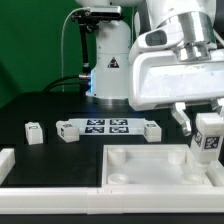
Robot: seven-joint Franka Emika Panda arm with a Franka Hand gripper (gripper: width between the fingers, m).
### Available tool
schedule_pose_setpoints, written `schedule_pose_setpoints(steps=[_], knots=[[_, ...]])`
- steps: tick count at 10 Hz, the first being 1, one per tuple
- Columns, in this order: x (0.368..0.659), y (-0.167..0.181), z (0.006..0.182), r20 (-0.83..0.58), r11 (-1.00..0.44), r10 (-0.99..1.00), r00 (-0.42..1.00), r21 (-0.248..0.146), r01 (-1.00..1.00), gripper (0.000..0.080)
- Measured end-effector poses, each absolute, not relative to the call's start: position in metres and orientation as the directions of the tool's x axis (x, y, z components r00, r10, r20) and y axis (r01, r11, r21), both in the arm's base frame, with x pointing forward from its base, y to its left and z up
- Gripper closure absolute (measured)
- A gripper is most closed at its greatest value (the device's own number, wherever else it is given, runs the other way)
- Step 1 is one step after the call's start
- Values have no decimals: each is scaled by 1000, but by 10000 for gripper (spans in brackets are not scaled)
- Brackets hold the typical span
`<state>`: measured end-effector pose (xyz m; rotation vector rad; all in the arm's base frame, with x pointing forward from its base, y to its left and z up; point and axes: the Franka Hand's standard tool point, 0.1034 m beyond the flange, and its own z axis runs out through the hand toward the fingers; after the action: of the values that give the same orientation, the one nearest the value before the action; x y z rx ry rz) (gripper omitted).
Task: Assemble one leg
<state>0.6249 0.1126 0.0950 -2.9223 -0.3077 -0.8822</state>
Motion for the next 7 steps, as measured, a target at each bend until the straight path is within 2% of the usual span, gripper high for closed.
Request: schedule_pose_setpoints(steps=[7], knots=[[621, 102, 77, 580, -978, 171, 797, 3, 208, 509]])
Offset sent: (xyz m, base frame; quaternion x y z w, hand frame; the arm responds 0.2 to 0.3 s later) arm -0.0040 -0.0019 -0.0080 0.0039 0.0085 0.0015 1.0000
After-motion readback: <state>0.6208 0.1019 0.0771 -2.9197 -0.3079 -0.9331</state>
